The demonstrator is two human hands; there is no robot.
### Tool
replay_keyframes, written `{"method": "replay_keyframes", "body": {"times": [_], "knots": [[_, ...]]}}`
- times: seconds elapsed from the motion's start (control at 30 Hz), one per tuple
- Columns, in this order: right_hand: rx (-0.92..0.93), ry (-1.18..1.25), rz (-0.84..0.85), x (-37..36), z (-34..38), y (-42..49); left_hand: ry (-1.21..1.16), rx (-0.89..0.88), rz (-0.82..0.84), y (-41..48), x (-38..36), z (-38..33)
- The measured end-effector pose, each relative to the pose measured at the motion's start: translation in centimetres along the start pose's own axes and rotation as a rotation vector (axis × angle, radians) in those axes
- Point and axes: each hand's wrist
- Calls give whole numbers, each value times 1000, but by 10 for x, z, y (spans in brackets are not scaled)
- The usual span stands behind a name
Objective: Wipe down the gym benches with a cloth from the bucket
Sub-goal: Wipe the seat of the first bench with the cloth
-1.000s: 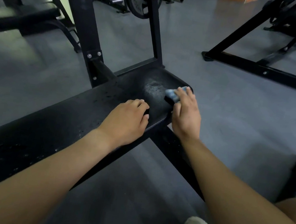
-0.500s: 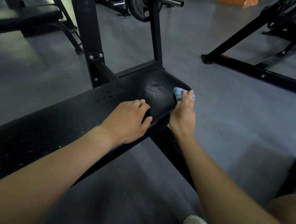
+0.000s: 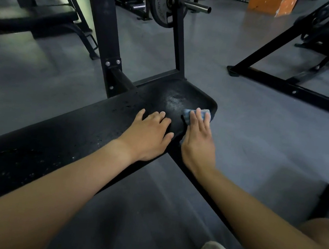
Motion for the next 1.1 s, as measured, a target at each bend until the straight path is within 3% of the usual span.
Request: {"method": "replay_keyframes", "body": {"times": [0.13,0.27,0.33,0.57,0.63,0.73,0.83,0.93,1.1], "knots": [[-62,2,17,14,-30,33,-18,-19,-16,-13,2,13],[15,0,-70,11,-12,27,16,17,-66,-31,5,31],[37,-48,-34,8,2,15,44,66,-60,-38,6,37],[494,-140,324,9,36,-1,164,194,-81,-54,5,49],[454,-111,307,13,26,7,182,202,-95,-59,5,50],[229,-116,250,21,9,22,188,188,-93,-66,2,54],[175,-170,193,17,15,22,185,161,-85,-71,-1,59],[232,-121,152,12,35,13,182,157,-85,-70,-2,60],[509,24,362,9,56,0,153,152,-119,-66,0,55]]}}
Point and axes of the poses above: each hand's wrist, its own y-axis towards the middle knuckle, its own x-axis out of the back of the hand, z = x × y, and after that the axes turned 14 degrees about x, right-handed
